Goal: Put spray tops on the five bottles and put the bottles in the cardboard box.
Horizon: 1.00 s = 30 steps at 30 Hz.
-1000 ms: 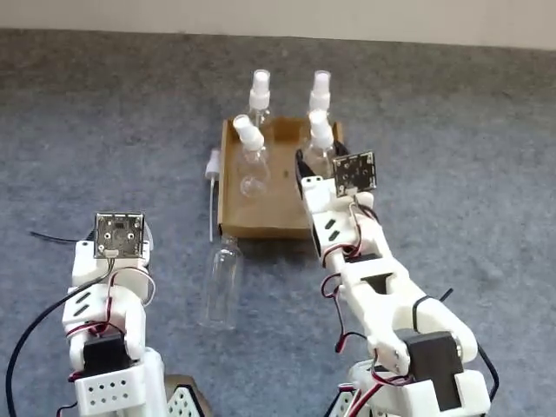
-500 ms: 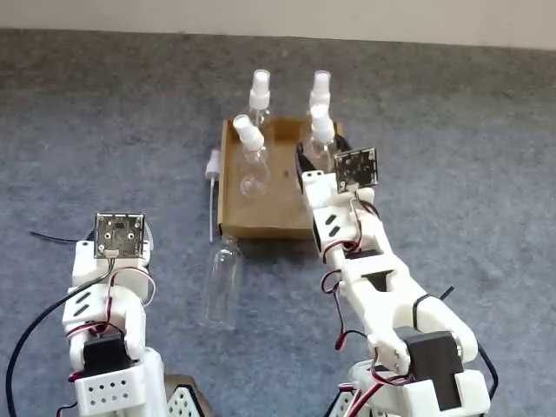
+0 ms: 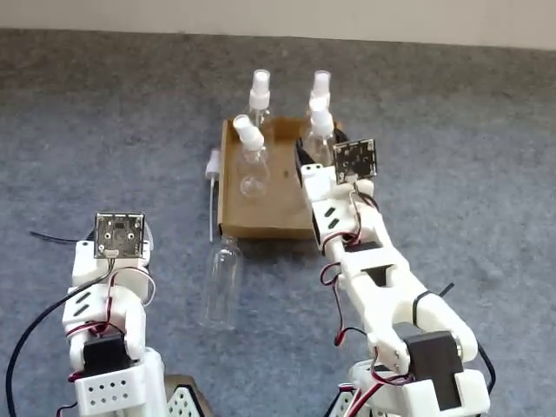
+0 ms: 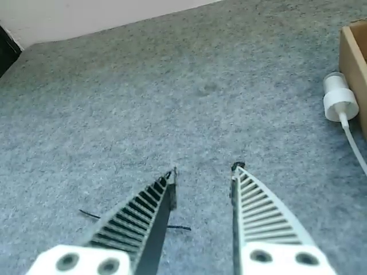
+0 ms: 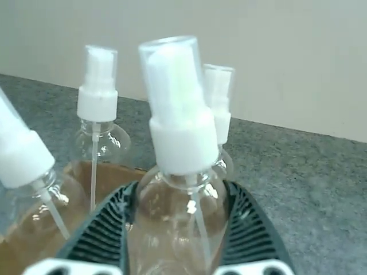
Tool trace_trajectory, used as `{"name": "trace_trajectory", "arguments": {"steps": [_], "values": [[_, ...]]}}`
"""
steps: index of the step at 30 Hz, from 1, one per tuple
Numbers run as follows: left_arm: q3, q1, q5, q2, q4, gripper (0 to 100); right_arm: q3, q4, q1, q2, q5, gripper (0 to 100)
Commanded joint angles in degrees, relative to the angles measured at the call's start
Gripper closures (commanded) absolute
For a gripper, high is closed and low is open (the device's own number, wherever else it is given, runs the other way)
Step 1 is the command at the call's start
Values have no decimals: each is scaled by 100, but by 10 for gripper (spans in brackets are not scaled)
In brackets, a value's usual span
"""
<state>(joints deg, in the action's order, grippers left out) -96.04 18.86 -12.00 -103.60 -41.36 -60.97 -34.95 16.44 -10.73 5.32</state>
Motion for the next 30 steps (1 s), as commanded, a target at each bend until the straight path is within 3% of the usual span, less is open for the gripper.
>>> {"name": "trace_trajectory", "arguments": {"steps": [1,11,25,30], "values": [[-110,-101,53,-48,97,849,330,13,-66,-4,-18,995],[-110,-101,53,-48,97,849,330,-558,-127,681,-9,995],[-110,-101,53,-48,97,849,347,-585,-127,1068,-9,994],[-110,-101,53,-48,97,849,330,-549,-119,1068,-9,881]]}}
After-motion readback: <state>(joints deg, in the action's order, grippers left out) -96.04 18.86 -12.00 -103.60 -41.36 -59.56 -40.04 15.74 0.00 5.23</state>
